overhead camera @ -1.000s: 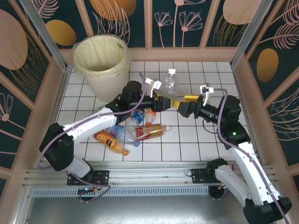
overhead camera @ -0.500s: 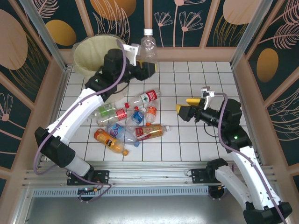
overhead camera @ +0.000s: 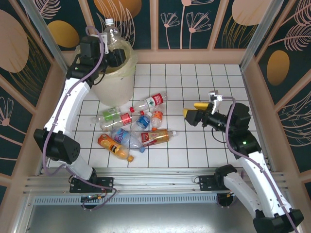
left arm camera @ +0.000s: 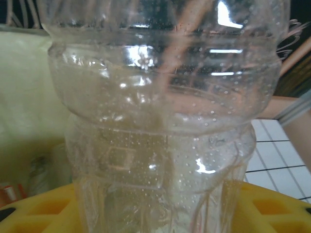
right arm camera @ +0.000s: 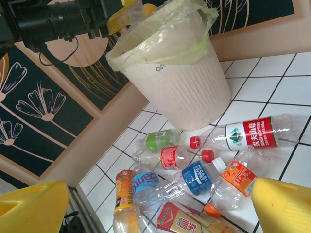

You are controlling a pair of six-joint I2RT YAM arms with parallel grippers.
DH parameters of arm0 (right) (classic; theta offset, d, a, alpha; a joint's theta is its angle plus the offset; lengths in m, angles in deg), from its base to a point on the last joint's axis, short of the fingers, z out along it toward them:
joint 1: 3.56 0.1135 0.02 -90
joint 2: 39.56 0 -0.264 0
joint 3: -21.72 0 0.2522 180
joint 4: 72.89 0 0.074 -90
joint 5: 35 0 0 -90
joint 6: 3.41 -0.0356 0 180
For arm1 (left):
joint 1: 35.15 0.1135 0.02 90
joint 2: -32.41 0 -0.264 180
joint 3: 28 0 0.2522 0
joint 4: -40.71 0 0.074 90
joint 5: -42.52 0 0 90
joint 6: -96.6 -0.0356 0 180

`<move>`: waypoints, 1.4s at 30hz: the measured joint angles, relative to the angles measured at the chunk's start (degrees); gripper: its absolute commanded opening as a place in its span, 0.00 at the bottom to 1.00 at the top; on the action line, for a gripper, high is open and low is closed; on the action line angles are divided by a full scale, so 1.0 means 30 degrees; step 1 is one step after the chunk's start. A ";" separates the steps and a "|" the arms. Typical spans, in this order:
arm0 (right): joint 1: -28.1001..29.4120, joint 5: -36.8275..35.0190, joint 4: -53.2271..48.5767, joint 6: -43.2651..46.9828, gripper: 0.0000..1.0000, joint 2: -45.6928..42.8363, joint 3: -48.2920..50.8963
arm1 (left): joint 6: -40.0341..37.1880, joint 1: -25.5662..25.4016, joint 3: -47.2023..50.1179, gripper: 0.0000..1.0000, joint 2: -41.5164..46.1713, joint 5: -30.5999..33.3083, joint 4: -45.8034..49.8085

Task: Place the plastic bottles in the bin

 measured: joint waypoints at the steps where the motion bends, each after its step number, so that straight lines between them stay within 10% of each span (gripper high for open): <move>1: 0.0000 0.0000 0.0007 0.0000 0.97 0.0073 0.0015 | -0.0036 0.0168 0.0000 0.59 -0.0073 0.0022 0.0095; 31: 0.0889 -0.0073 0.0525 -0.0022 0.97 0.1027 0.1071 | -0.0321 0.1953 -0.0474 0.78 -0.2659 -0.0015 0.1574; 42: 0.5552 -0.1399 0.1209 0.0984 0.82 0.2878 0.1341 | -0.0612 0.1953 -0.0160 0.88 -0.1195 -0.1129 0.1122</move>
